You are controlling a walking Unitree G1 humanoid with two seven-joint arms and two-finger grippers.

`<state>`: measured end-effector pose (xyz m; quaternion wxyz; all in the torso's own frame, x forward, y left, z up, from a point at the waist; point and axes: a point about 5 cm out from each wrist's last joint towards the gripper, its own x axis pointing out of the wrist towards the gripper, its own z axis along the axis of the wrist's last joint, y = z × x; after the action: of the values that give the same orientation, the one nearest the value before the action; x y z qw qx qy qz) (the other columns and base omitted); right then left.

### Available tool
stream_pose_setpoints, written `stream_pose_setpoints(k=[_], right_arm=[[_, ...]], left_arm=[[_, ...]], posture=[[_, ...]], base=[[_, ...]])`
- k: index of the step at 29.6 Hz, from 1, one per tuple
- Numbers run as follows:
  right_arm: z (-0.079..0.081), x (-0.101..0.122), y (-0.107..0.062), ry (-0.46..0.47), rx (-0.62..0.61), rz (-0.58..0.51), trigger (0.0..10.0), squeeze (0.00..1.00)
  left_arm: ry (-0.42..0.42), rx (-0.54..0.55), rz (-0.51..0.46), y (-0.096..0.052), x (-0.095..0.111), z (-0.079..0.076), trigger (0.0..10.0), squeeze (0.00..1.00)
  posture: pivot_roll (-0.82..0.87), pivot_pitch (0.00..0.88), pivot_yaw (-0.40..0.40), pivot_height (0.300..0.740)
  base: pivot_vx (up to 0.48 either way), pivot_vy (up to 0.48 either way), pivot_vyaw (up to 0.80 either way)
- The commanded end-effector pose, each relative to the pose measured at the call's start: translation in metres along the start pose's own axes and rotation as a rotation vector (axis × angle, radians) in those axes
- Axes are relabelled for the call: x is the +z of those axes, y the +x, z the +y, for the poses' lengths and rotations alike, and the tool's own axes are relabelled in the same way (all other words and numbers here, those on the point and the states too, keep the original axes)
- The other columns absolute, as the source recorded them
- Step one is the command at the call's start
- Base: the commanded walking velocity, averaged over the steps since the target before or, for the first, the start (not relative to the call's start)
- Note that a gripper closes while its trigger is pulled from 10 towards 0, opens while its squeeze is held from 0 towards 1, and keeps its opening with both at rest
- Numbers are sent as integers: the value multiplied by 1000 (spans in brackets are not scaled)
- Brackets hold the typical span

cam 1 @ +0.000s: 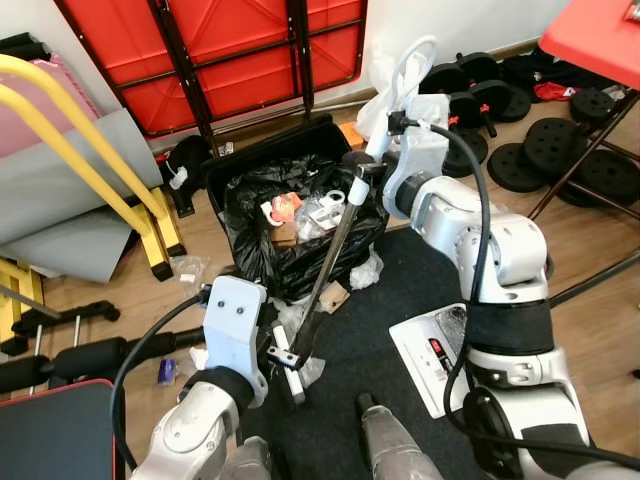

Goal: Sweep floor

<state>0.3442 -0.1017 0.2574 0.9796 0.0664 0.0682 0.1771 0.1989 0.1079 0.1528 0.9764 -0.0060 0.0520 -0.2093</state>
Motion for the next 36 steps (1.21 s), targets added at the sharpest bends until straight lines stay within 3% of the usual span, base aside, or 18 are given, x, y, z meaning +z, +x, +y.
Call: stream_pose_setpoints(k=[1, 15, 36], right_arm=[[7, -1, -2, -8, 31, 11, 10000, 0], [25, 1, -6, -3, 155, 51, 10000, 0], [32, -12, -11, -17, 209, 148, 10000, 0]], left_arm=[[-8, -27, 24, -1, -6, -1, 10000, 0], [22, -30, 18, 3, -6, 0, 10000, 0], [48, -6, 2, 4, -4, 3, 10000, 0]], posture=[[-110, 254, 18, 740], [-117, 233, 15, 740], [-119, 241, 18, 740]], base=[[0, 0, -763], [0, 0, -762], [0, 0, -758]])
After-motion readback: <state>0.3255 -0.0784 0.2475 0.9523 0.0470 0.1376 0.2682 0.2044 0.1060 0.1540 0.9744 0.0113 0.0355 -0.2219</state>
